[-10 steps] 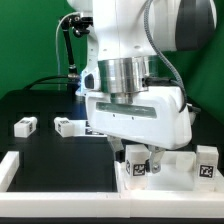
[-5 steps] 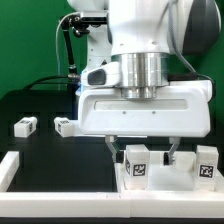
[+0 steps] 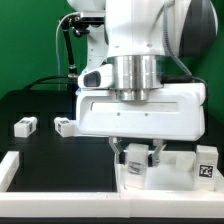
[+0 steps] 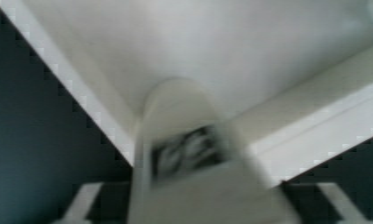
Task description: Assemble square table
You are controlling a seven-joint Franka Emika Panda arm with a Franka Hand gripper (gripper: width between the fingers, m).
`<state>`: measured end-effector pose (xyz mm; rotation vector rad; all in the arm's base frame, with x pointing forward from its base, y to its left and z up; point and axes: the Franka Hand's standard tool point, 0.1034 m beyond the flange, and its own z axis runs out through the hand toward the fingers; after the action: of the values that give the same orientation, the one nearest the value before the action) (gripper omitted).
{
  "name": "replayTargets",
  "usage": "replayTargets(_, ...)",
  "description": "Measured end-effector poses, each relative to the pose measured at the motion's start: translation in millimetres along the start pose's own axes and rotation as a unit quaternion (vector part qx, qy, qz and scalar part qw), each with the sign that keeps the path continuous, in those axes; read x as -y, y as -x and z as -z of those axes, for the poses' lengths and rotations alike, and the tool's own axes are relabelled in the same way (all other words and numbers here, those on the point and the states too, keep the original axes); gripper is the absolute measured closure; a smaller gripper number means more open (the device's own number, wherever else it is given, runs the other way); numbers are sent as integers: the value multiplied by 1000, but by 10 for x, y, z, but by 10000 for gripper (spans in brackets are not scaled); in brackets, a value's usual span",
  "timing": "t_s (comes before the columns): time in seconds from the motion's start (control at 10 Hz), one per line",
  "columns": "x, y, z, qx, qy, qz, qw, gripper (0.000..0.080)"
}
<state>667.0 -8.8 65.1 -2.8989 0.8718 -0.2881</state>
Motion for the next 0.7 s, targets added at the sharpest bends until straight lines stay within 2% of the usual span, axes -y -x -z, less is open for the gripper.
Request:
replayTargets(0.1, -2, 3, -5, 0, 0, -36, 999, 511)
replayTargets(0.3, -16, -5, -12, 1, 1, -115, 993, 511)
replayTargets(0.4, -26, -24, -10, 9, 5, -187, 982, 511)
replayTargets(0.7, -45, -33, -9, 61, 5, -395, 917, 511)
